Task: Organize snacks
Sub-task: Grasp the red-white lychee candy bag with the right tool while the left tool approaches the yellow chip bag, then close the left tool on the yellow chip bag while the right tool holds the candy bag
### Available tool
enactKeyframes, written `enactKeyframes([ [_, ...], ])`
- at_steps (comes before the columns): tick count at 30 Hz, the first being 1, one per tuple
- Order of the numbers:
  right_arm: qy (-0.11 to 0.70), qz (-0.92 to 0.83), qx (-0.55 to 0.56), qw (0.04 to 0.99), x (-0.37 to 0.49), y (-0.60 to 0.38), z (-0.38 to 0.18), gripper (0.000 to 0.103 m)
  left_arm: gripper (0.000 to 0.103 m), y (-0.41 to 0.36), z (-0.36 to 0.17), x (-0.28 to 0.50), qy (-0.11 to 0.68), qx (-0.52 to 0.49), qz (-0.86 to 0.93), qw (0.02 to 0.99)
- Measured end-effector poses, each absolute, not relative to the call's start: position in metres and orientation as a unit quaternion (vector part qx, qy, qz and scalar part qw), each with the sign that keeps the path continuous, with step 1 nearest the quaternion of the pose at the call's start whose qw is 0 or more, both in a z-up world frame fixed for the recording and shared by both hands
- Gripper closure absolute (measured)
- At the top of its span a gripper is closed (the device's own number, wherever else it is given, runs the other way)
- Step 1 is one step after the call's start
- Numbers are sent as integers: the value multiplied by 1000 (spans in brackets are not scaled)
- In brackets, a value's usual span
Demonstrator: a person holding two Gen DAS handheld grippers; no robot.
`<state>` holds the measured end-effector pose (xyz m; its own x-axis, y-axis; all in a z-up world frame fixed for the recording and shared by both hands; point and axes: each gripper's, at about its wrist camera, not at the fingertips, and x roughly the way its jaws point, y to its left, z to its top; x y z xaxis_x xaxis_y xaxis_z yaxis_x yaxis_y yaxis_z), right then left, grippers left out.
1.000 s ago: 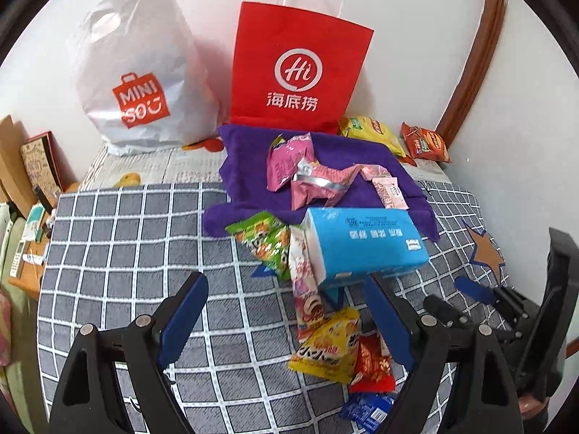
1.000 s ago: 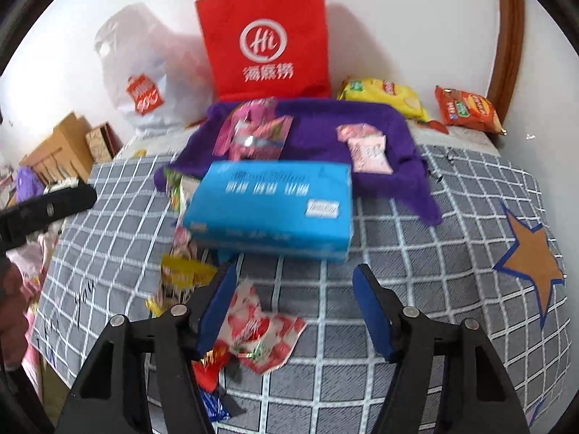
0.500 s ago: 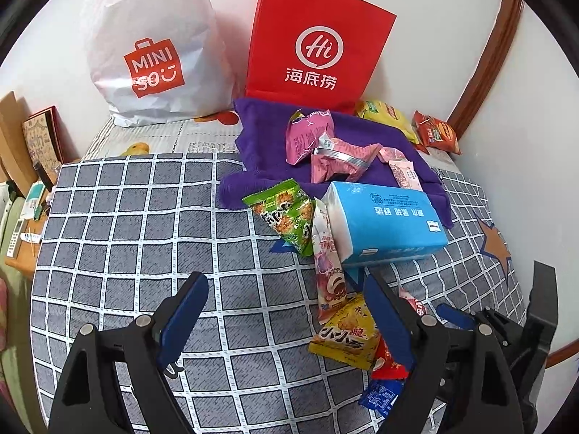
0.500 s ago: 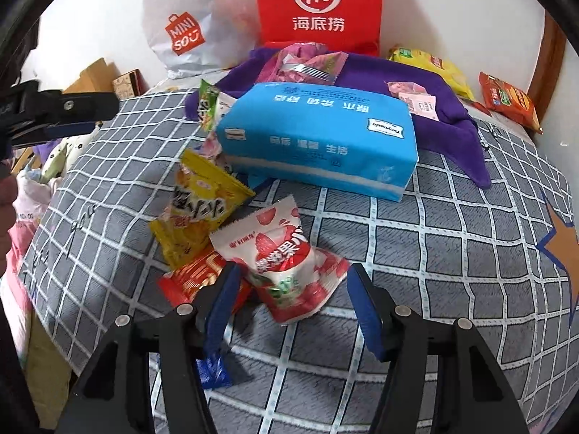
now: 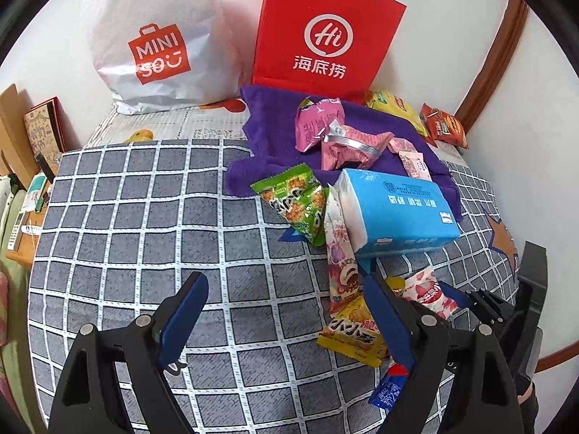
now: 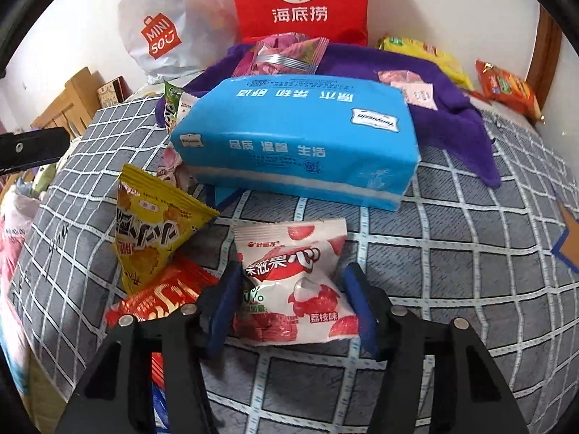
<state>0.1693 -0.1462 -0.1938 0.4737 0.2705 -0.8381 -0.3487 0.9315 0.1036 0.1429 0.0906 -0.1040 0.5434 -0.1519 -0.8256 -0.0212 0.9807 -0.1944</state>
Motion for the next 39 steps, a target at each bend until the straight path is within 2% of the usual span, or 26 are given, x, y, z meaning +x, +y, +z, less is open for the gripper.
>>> enactKeyframes([
  [18,438,100,-26,893,164,-214,-203,47,18,20,-144,140,497,-49,-121,858],
  [23,440,105,-15,892,168,-216,-204,46,28,17,-162,142,506,-56,-114,853],
  [26,441,107,-14,891,168,-215,-204,46,39,19,-168,141,504,-70,-112,854],
  [33,444,110,-22,889,171,-212,-206,43,46,17,-168,136,491,-76,-116,860],
  [39,442,110,-17,890,170,-214,-205,45,53,23,-161,137,497,-97,-115,854],
])
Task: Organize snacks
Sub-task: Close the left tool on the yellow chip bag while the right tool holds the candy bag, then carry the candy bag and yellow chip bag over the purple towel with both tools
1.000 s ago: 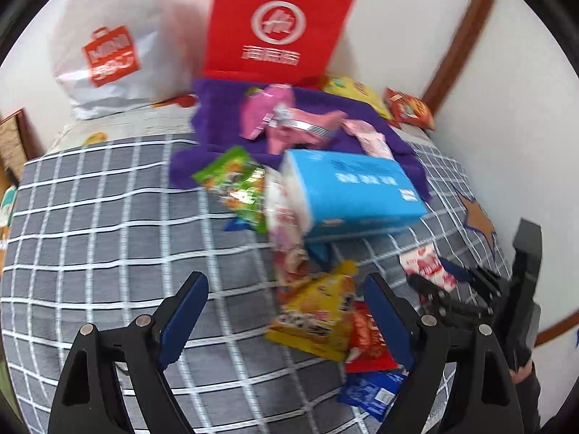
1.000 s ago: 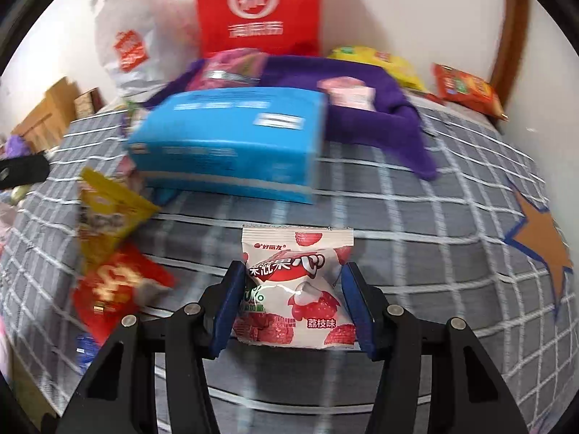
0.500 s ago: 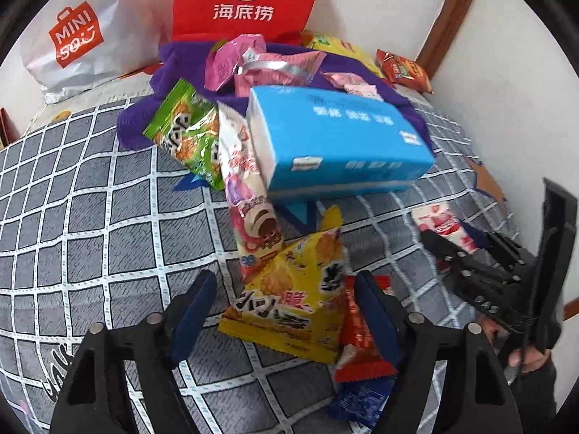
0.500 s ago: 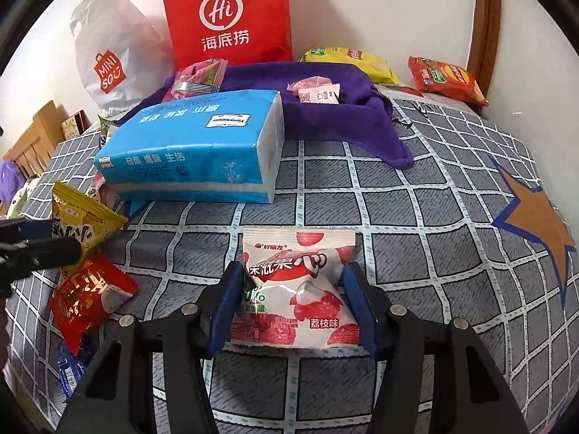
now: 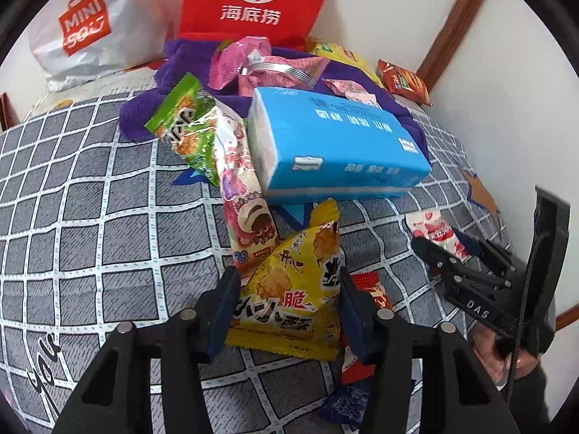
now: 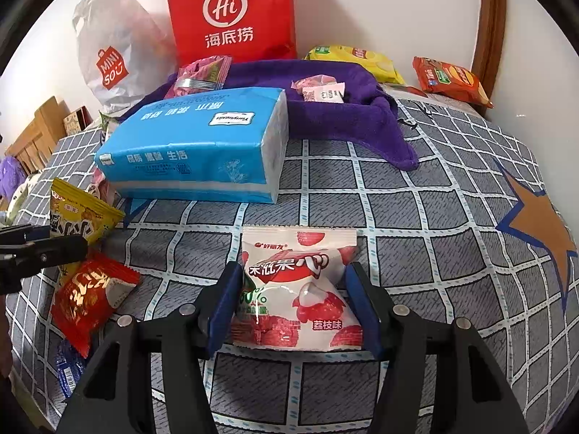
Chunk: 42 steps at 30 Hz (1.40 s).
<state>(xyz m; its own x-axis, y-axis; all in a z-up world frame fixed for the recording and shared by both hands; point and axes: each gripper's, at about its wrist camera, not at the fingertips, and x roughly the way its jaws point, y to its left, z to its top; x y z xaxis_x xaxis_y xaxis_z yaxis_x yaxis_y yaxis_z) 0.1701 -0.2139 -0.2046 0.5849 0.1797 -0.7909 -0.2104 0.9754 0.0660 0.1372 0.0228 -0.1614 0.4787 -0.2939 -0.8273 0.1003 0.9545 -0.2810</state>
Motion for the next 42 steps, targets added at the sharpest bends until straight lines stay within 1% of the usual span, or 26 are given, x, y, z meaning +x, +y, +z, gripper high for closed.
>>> enactKeyframes([
  [2,443,109,-16,890,169,-215,-204,45,54,28,-156,136,495,-113,-121,853],
  [7,449,101,-11,888,165,-213,-198,46,54,31,-137,127,477,-107,-127,863],
  [13,424,110,-18,899,151,-202,-166,46,54,34,-118,123,464,-117,-130,868],
  [19,410,106,-10,906,143,-200,-137,46,54,26,-97,117,451,-106,-129,877],
  [25,412,105,15,905,144,-204,-119,46,54,20,-79,116,441,-100,-128,883],
  [33,401,105,16,910,148,-205,-90,46,54,15,-56,120,426,-95,-127,891],
  [42,392,112,4,913,153,-201,-75,46,54,11,-40,131,418,-89,-124,895],
])
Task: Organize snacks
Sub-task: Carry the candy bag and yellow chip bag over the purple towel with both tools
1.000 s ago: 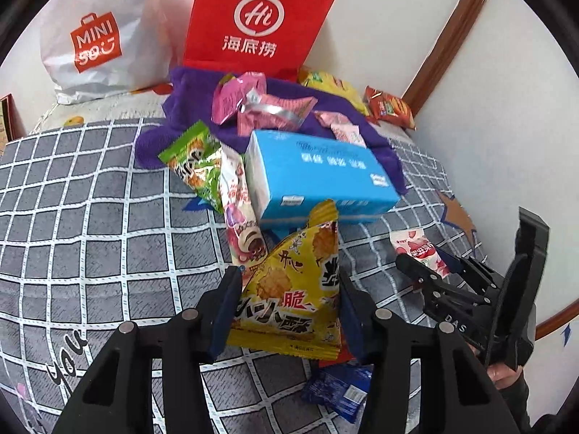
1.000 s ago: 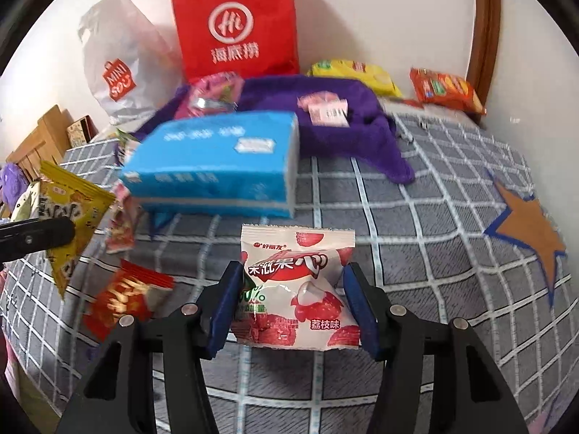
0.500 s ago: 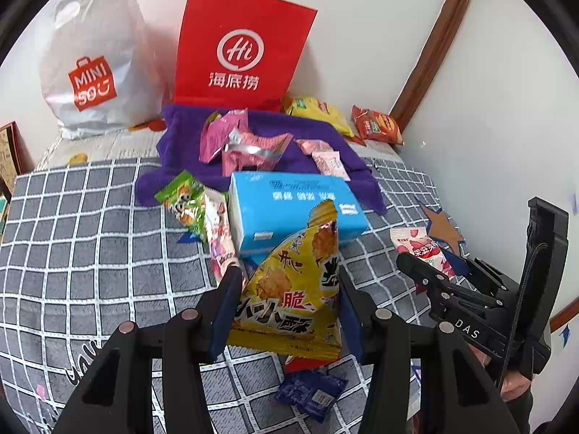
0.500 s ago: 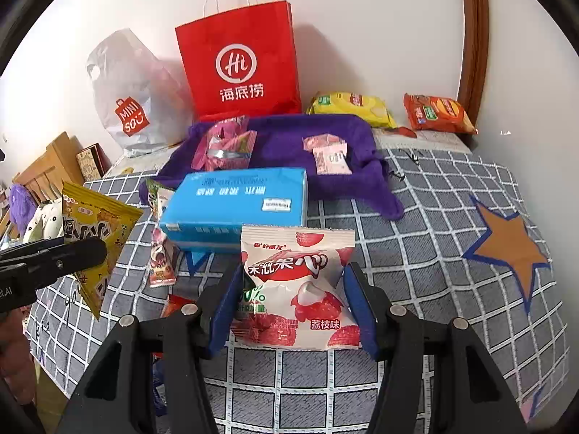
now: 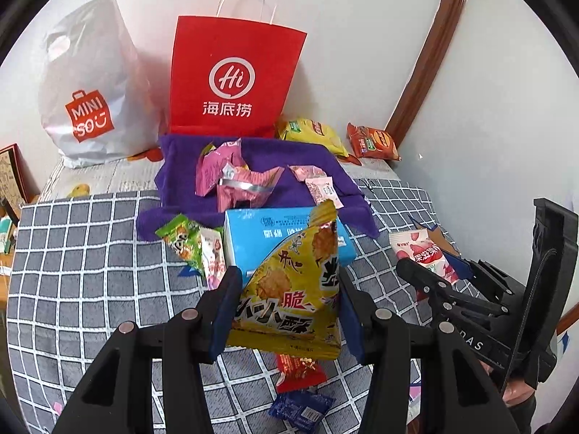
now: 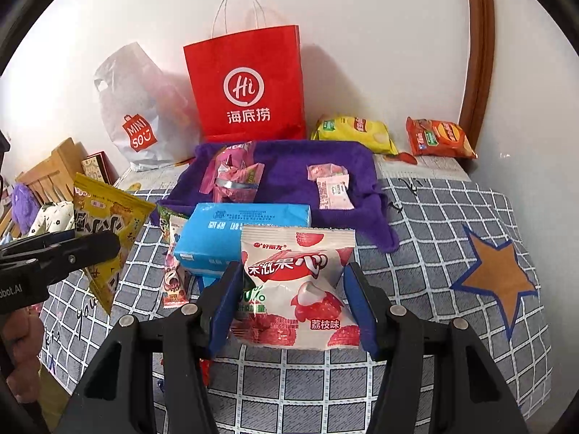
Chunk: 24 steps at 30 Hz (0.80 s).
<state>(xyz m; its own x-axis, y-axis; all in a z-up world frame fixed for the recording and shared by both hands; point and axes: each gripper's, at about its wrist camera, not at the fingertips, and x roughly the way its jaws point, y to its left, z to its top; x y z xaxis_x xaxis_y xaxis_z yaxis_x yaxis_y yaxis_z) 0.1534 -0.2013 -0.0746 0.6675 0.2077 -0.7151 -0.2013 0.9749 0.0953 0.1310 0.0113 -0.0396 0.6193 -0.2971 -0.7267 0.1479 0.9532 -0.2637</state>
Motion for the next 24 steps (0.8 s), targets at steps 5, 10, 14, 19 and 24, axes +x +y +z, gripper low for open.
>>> enactKeyframes([
  [5,388,113,3,914,159,-201,-69,46,54,8,-35,138,419,-84,-124,896],
  [10,389,112,4,914,165,-202,-68,46,54,6,-32,143,416,-82,-124,897],
  [14,387,112,5,915,169,-202,-65,46,54,5,-31,146,415,-80,-125,898],
  [19,382,114,3,917,174,-202,-61,46,54,5,-29,152,415,-80,-125,898],
  [24,383,115,9,917,180,-203,-59,46,54,5,-28,159,415,-77,-124,898],
])
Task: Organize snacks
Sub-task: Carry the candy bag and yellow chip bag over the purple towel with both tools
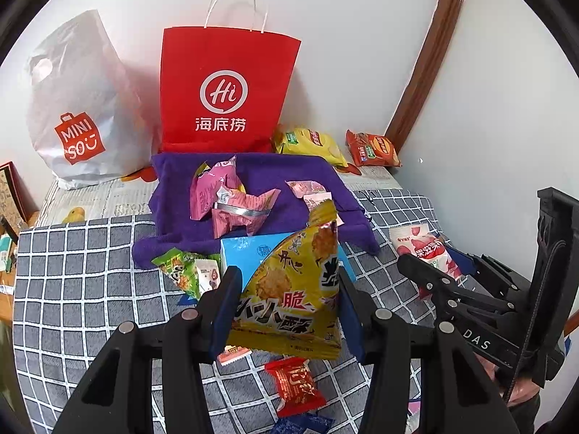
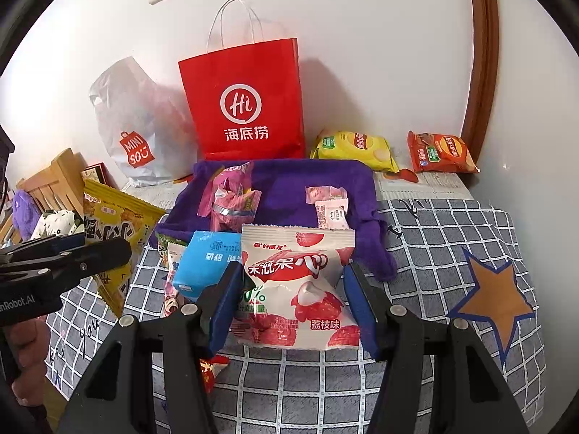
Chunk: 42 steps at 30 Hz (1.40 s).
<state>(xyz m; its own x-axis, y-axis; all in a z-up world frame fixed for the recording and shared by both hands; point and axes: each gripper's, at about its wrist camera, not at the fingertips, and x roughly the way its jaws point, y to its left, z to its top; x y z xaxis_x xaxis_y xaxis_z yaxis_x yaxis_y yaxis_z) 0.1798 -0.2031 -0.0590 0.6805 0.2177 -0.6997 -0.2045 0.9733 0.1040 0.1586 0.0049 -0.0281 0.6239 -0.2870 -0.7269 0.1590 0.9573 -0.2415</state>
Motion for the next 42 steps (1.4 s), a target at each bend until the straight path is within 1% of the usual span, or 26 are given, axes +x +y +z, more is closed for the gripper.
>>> enactKeyframes([
  [7,389,119,21,913,188,-205,-60,46,54,6,-29,165,417,-79,-124,897],
  [25,381,96,-5,920,209,-200,-55,46,54,12,-26,193,413,-71,-121,900],
  [42,385,92,-6,918,234,-203,-59,46,54,22,-34,217,415,-79,-119,899],
])
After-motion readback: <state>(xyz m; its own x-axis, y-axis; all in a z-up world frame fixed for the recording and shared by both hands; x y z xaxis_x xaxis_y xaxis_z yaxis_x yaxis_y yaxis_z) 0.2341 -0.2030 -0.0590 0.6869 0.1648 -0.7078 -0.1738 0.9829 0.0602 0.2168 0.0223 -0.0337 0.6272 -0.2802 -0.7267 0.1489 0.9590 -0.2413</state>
